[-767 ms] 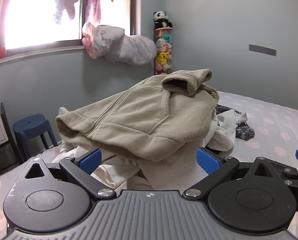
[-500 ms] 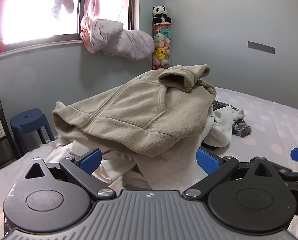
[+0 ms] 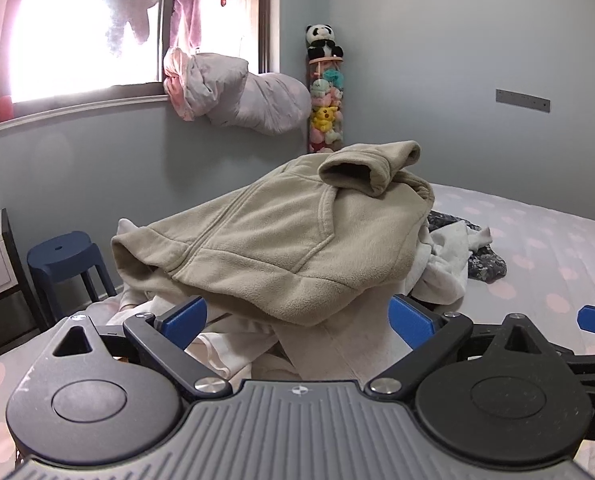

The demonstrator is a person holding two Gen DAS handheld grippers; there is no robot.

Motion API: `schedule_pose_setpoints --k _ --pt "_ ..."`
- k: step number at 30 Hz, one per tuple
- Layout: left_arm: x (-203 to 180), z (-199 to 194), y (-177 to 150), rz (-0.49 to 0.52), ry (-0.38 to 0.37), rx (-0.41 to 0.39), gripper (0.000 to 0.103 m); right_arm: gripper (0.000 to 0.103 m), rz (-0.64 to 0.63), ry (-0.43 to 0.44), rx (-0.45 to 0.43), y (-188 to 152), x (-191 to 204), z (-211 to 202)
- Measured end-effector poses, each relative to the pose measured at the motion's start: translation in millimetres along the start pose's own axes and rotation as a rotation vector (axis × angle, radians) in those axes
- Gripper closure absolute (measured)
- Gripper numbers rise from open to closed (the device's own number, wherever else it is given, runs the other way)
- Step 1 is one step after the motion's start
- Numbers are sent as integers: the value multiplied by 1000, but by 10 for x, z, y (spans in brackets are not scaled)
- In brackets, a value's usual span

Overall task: Fold clothes
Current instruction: 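Move both grippers toward the beige fleece jacket on the clothes pile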

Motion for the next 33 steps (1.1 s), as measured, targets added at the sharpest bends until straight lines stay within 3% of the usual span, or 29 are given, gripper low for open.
schedule_pose_setpoints --k 15,18,21,33 --pt "-52 28 -35 17 12 54 5 1 20 6 20 -49 -31 14" --pt "-60 28 -35 16 6 58 10 1 24 9 25 -66 -36 20" --pt "-69 28 -36 15 0 62 23 1 27 11 31 -75 -43 25" --pt "-74 27 -35 0 -12 73 25 1 29 16 36 -89 -48 27"
Point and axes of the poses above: each gripper's, at about its wrist camera, not at the fingertips, and z roughly the way its jaws point, x to its left, y to its top, the point moved 6 cm from there along z, roughly the way its jaws point, and after that the axes turned 5 degrees about z, right-handed, at the moved point
